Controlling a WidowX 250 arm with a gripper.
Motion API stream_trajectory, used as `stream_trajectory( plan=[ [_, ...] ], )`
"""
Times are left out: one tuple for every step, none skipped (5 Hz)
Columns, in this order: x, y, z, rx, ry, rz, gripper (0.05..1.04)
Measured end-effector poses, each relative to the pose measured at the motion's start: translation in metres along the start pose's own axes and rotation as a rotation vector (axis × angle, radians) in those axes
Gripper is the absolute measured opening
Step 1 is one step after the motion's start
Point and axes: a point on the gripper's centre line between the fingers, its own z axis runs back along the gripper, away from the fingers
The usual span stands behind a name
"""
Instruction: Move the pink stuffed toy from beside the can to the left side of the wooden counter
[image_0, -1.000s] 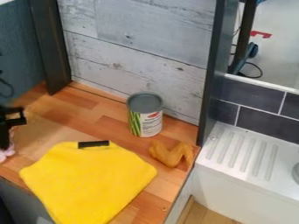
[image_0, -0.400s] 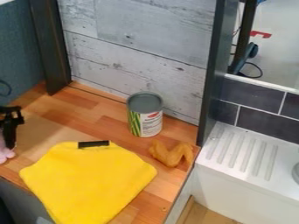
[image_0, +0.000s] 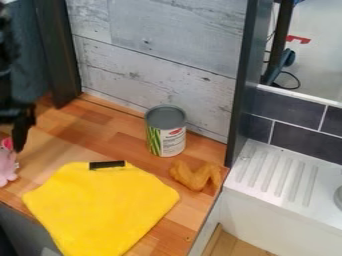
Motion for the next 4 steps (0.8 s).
stream_trajectory(
  plan=[
    [-0.023,-0.037,0.03,-0.026,-0.004,-0.253,1.001],
    [-0.046,-0.083,0.041,-0.046,0.016,-0.515,1.001],
    [-0.064,-0.098,0.045,-0.028,-0.023,-0.682,1.001],
    [-0.071,-0.113,0.051,0.001,-0.063,-0.786,1.001]
  ],
)
